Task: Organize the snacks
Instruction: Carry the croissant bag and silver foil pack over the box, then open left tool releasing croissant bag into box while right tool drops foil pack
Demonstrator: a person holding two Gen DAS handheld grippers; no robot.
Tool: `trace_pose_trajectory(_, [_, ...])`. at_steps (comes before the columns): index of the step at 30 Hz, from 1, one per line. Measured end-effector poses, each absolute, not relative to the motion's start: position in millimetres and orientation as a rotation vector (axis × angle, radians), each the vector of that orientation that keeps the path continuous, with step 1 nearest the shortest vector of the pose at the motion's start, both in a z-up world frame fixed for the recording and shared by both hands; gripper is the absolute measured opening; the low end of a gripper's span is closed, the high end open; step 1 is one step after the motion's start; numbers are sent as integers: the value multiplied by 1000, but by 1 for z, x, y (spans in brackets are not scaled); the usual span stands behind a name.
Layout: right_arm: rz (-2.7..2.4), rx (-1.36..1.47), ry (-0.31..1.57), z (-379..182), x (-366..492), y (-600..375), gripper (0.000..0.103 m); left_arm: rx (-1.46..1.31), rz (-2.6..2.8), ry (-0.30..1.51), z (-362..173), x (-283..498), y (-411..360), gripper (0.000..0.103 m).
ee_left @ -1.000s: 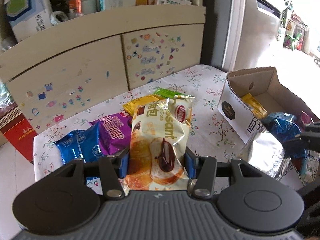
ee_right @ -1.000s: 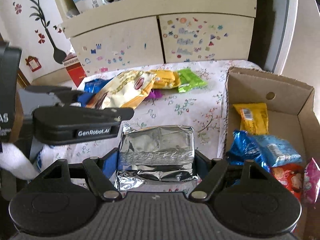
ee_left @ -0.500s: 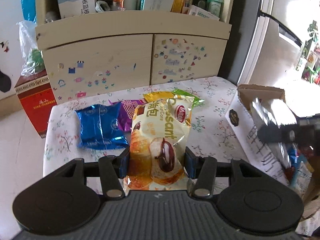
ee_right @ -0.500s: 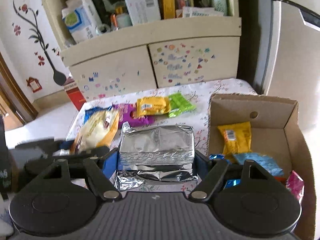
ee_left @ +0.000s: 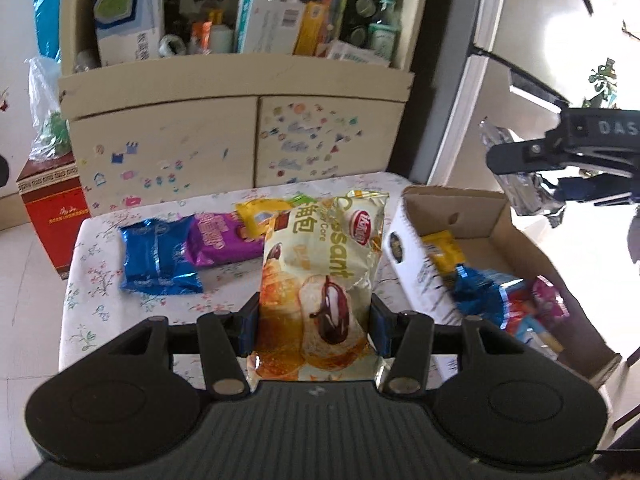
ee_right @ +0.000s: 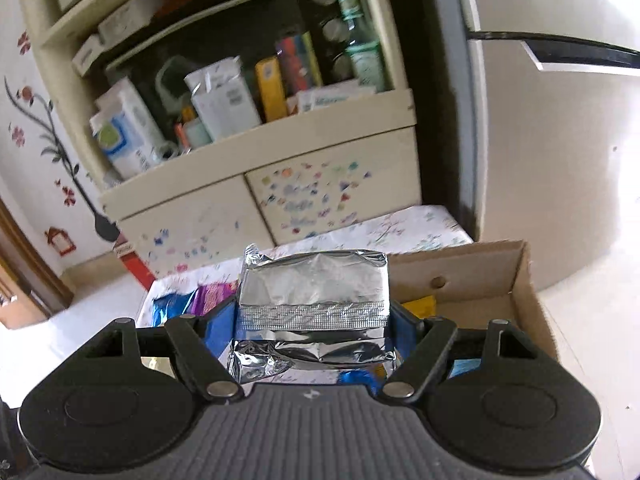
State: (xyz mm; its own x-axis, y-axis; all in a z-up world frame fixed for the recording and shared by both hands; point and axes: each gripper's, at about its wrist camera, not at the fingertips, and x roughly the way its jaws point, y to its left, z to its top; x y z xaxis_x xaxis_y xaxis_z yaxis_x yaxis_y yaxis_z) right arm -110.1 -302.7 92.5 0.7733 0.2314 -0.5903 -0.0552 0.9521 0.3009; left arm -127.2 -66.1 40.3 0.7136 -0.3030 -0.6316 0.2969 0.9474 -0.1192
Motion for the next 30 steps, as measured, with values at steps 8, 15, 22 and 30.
trace_pose_trajectory(8, [121,308,629,104,-112,-330,82,7,-410,653,62,-138,-104,52])
trace_pose_trajectory(15, [99,322,596,111,-115,-350,82,22,-489,633,72,-142,-141,52])
trace_pose_trajectory(22, [45,360,595,110,-112,-367,82,47,-558,656,66,-142,-179,52])
trace_pose_trajectory(30, [-20,376,624,104,-102,-372,85,81,-598,699,48,-137,-219,55])
